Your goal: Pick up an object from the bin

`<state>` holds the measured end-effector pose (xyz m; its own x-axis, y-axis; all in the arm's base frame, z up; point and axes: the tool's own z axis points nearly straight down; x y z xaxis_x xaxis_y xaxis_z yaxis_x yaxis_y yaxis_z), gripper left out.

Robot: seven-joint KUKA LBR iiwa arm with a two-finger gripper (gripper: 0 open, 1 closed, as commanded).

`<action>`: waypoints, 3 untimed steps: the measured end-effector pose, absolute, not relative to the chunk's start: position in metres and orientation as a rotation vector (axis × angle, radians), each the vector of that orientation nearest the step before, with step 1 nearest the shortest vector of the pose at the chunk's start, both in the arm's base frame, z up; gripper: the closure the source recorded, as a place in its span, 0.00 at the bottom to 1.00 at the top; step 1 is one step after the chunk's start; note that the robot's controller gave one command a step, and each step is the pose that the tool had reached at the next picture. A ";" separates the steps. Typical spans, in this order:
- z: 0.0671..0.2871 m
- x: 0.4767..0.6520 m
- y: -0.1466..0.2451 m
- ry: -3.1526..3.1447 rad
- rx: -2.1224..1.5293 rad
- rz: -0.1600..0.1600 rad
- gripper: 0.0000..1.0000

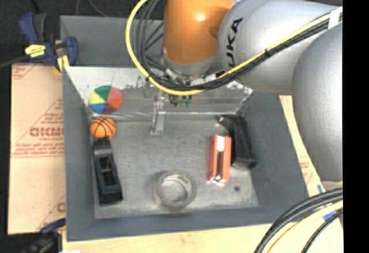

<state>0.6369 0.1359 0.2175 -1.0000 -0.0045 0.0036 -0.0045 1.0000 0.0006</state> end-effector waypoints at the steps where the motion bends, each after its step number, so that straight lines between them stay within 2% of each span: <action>1: 0.219 0.636 0.136 -3.139 0.006 -0.001 0.00; 2: 0.214 0.634 0.144 -3.148 0.076 0.001 0.00; 3: 0.191 0.617 0.132 -3.113 0.458 -0.001 0.00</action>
Offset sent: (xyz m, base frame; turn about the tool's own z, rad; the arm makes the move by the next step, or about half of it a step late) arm -0.0128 0.0279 -0.0240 -0.1264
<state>0.6170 0.1318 0.1905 -0.9575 -0.2883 -0.0047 -0.2883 0.9575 0.0000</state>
